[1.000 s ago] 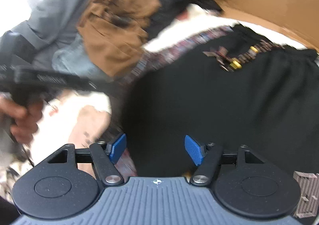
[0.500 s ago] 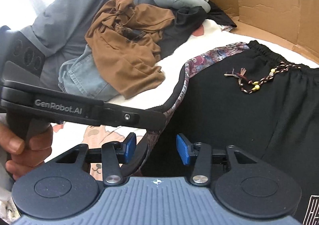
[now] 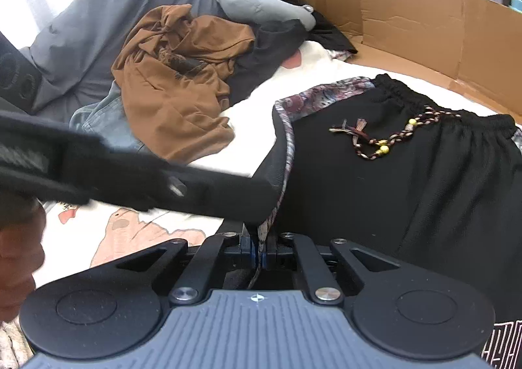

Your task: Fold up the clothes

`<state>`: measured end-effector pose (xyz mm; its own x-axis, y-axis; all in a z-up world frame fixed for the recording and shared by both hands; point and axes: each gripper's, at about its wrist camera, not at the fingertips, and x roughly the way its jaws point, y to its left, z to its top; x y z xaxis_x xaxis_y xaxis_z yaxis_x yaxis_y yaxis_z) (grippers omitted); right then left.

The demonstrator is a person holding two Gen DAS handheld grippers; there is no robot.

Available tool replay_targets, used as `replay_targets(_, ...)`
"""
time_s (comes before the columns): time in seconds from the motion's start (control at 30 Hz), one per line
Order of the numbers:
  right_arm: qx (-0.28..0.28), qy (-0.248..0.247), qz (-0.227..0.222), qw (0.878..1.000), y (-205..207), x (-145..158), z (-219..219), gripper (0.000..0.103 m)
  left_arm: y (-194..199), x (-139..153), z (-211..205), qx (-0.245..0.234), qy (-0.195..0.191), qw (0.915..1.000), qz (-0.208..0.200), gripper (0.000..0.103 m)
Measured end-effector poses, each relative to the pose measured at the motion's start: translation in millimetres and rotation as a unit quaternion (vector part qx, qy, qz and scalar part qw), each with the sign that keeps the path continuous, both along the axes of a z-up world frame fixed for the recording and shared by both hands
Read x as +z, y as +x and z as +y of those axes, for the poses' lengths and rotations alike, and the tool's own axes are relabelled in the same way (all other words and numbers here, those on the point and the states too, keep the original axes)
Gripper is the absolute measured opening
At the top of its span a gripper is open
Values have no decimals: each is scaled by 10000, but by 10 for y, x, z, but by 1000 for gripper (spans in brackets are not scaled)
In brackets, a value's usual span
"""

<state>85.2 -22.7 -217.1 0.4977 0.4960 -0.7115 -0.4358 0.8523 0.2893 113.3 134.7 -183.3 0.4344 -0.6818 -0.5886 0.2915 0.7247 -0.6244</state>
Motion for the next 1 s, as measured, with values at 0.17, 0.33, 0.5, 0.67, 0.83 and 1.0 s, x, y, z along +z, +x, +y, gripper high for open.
replay_targets(0.17,-288,196,249,9991,23,-19,-285,1,1,-50,73,193,251,9995,70,47)
replay_targets(0.33,-512,347,362,9974,2,-18,-637,1,14,-305,127,446,777,9953,362,47)
replay_targets(0.5,-812,462,533,9942,-5,-49,-1032,1,-1,-474,126,463,1218,9899,566,46)
replay_targets(0.67,-1114,464,599,9909,-34,-64,-1411,1,3,-597,120,358,1451,9863,700,46)
replay_targets(0.83,-1310,478,652,9881,-149,-46,-1753,1,-1,-697,54,190,1469,9852,864,46)
replay_targets(1.0,-1480,460,679,9856,-241,-40,-2049,1,-57,-795,-74,-113,1466,9837,1036,46)
